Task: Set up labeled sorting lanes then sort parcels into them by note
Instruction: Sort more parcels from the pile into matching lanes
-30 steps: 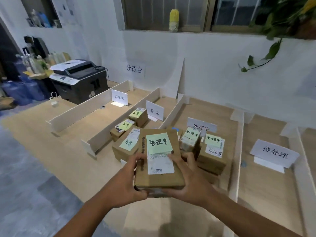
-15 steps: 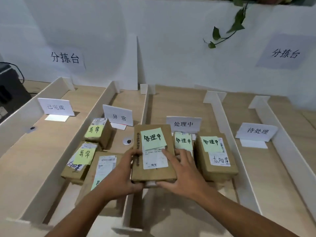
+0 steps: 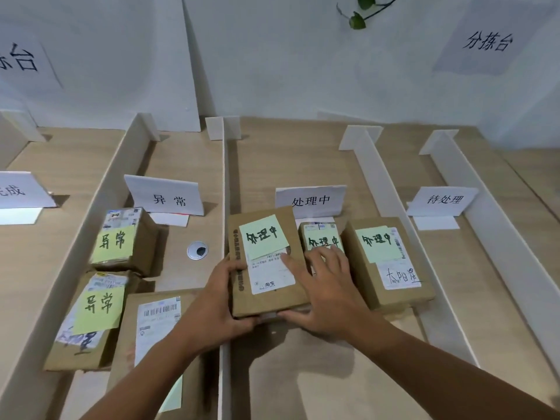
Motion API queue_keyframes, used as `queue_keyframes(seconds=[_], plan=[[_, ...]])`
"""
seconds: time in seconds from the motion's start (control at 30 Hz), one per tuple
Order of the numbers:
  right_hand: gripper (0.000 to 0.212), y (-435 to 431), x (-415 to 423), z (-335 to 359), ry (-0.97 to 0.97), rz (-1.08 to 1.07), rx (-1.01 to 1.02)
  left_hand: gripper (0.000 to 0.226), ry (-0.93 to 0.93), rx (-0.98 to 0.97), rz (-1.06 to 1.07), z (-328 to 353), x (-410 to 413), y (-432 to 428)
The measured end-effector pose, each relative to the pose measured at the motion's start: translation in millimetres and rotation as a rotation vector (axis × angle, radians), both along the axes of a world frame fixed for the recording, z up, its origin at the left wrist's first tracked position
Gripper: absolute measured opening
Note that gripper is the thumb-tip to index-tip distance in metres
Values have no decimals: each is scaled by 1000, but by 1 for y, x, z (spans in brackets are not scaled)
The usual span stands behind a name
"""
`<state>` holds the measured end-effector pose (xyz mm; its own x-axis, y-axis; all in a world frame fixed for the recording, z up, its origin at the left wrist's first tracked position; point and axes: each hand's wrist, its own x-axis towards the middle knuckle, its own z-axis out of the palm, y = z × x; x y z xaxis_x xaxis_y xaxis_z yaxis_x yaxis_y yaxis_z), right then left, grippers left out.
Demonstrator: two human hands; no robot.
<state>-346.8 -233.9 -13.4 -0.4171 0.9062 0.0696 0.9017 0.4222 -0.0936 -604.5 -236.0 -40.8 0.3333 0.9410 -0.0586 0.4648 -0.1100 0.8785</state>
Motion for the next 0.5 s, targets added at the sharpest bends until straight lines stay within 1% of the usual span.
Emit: queue_keyframes(seconds=[0.2, 0.3, 0.4, 0.5], plan=[[98, 2, -11, -1, 41, 16, 39, 97, -2, -3, -10, 4, -14, 4], [98, 6, -11, -6, -26, 6, -11, 97, 30, -14, -26, -1, -15, 9], [99, 6, -9, -17, -110, 5, -60, 99, 81, 50, -50, -13, -12, 10], [100, 3, -9, -26, -119, -3, -62, 100, 94, 132, -54, -21, -10, 8]])
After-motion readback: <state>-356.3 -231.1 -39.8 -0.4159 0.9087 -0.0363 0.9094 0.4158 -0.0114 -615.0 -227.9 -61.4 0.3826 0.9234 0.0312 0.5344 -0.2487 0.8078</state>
